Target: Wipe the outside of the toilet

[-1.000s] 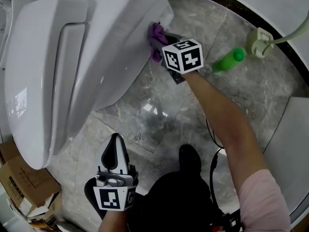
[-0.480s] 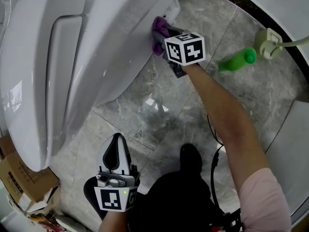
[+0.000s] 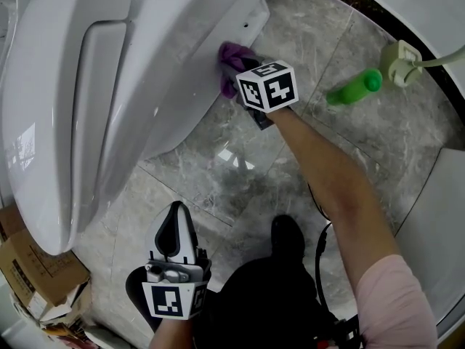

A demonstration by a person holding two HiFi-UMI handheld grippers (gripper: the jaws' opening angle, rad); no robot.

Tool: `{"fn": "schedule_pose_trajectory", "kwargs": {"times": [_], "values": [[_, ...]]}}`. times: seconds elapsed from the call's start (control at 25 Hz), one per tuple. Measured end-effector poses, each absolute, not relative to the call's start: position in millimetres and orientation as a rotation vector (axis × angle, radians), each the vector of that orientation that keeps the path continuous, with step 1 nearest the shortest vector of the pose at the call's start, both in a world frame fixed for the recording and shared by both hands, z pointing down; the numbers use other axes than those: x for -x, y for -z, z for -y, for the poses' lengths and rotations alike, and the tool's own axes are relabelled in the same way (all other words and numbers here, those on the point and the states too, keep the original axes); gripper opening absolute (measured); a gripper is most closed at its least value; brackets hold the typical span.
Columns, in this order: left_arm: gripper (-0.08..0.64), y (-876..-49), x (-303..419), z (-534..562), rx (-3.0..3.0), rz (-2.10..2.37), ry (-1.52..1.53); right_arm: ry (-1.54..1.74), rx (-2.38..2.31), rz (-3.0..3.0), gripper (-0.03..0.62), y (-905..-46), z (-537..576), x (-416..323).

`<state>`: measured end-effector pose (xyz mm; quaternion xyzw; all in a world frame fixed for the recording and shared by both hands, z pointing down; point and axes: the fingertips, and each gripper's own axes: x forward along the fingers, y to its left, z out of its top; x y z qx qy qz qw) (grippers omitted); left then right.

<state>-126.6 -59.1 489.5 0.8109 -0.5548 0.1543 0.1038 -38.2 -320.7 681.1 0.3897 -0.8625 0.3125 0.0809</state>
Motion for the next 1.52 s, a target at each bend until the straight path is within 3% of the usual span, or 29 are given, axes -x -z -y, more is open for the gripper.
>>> {"fn": "schedule_pose_trajectory", "kwargs": {"times": [1.52], "values": [[0.008,-462.1,181.5,15.3,-2.346,1.797,-0.383,-1.059,-0.687,2.619,0.075,-687.3,180.0,185.7]]}}
